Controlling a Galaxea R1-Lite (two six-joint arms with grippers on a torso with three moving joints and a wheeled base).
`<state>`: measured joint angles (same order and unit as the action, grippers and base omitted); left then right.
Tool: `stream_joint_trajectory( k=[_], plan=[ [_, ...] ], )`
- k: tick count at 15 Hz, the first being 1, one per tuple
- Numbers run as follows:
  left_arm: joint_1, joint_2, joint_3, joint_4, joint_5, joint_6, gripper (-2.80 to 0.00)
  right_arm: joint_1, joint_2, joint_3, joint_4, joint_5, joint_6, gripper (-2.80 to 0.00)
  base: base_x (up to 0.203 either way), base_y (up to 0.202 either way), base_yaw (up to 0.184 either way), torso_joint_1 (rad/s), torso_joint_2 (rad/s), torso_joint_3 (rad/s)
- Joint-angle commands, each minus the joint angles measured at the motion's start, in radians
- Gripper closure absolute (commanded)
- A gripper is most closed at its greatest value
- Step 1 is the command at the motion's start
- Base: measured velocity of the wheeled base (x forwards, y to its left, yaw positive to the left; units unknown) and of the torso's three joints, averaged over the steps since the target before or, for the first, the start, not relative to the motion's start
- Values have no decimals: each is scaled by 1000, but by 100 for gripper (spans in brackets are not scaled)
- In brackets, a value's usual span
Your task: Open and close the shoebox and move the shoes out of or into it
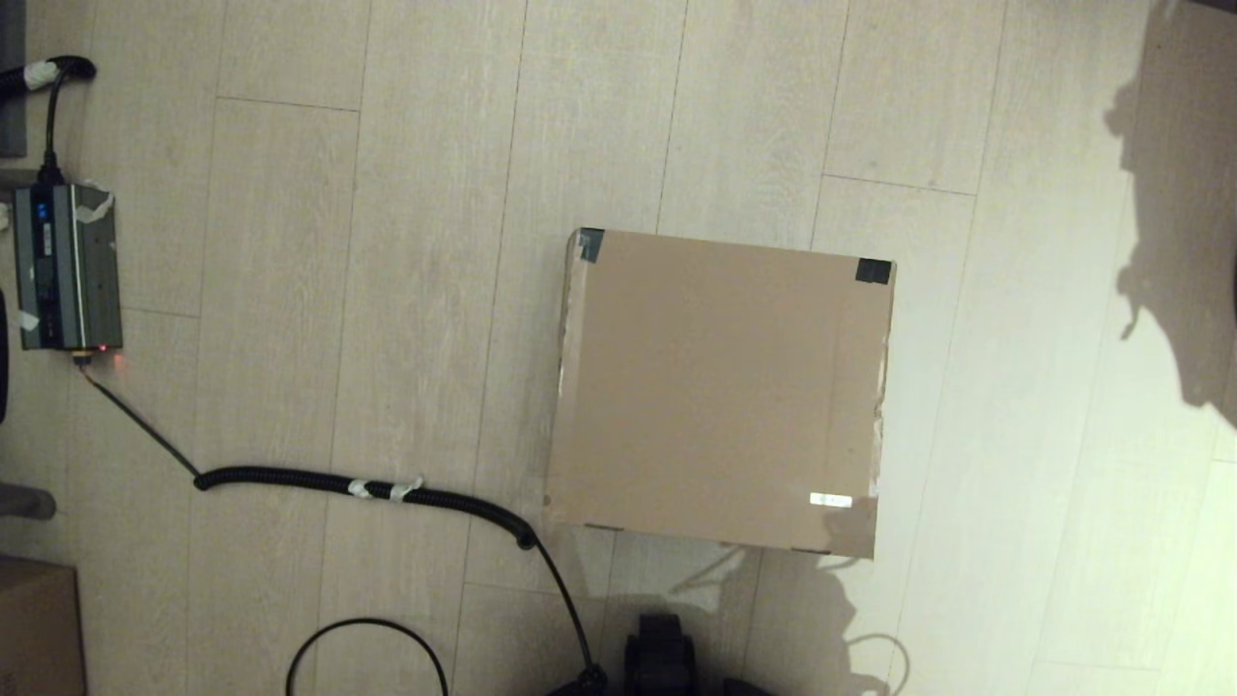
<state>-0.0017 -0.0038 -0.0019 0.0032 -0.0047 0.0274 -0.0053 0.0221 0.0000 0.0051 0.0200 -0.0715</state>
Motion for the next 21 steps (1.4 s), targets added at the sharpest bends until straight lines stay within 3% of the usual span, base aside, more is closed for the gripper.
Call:
stream_joint_trajectory(
  k=[1, 10, 13, 21],
  plan=[
    [0, 2, 0, 0, 0, 0, 0, 1, -21, 0, 1, 1, -6, 0, 0, 0, 0, 0, 0, 0],
    [0, 2, 0, 0, 0, 0, 0, 1, -21, 0, 1, -5, 0, 0, 0, 0, 0, 0, 0, 0],
    [0, 2, -1, 0, 0, 0, 0, 2, -21, 0, -4, -17, 72, 0, 0, 0, 0, 0, 0, 0],
    [0, 2, 0, 0, 0, 0, 0, 1, -21, 0, -4, -20, 73, 0, 0, 0, 0, 0, 0, 0]
  ],
)
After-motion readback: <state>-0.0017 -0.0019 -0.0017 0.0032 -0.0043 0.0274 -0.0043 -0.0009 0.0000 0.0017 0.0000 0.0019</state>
